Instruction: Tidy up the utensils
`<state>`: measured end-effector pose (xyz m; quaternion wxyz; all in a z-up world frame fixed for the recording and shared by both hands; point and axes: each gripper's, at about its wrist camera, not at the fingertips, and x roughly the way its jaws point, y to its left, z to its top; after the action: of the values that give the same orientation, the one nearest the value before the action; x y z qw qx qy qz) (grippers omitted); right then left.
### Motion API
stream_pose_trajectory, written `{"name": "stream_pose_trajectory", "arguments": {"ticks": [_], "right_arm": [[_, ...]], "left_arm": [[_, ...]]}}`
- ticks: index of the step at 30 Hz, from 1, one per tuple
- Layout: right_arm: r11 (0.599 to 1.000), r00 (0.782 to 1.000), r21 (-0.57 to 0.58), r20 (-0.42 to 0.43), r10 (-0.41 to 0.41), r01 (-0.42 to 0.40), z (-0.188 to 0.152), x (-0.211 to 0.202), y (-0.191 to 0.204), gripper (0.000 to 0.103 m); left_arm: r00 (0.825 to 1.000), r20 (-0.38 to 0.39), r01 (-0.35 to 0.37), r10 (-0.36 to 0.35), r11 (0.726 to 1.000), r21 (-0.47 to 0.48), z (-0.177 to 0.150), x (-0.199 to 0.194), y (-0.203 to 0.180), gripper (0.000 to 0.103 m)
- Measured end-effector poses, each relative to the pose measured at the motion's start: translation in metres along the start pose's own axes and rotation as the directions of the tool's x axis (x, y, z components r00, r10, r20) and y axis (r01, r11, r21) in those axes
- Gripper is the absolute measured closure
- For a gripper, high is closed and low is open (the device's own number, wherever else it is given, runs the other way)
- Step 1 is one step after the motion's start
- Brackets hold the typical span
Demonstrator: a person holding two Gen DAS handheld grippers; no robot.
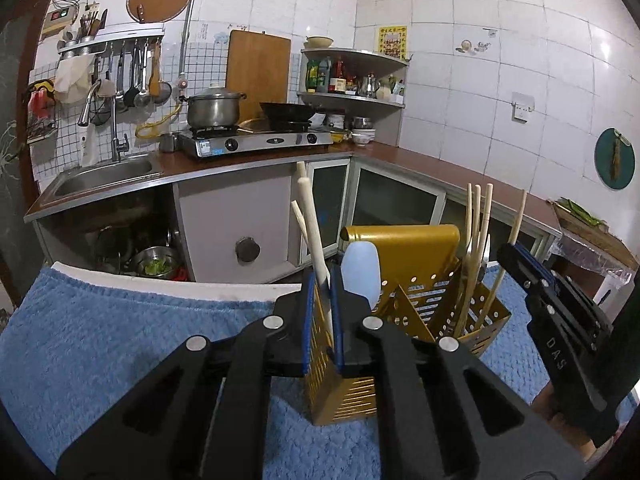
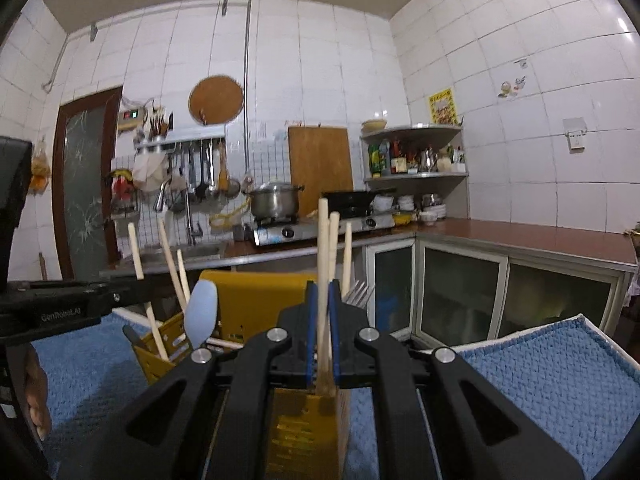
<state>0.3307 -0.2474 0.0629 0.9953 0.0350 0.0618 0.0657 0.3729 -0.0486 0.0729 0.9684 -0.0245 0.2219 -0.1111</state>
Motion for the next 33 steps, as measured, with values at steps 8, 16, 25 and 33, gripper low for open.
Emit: {"name": "stream_pose_trajectory", "arguments": {"ticks": [8, 16, 25, 33], "right_arm": [[1.000, 1.000, -0.002, -0.026, -0.002, 0.002, 0.008, -0.023, -0.003, 0.049], [1.000, 0.999, -0.016, -0.042, 0.005, -0.006, 0.019, -0.069, 0.004, 0.033], [1.000, 0.999, -0.012, -0.043, -0.026, 0.025, -0.001, -0.137, 0.018, 0.007], [0.999, 0.988, -0.013, -0.147, -0.043, 0.041, -0.036, -0.178, 0.040, 0.004]], "left_arm": [[0.999, 0.048, -0.014, 0.016, 0.999, -0.049, -0.001, -0.042, 0.008, 0.040], [0.989, 0.128, -0.077, 0.078, 0.997, -0.014, -0.014, -0.108, 0.013, 0.005], [0.973, 0.161, -0.165, 0.163, 0.986, -0.003, -0.057, -0.161, 0.015, 0.005], [0.972, 0.162, -0.167, 0.172, 0.985, -0.043, -0.106, -0.190, 0.015, 0.005]]}}
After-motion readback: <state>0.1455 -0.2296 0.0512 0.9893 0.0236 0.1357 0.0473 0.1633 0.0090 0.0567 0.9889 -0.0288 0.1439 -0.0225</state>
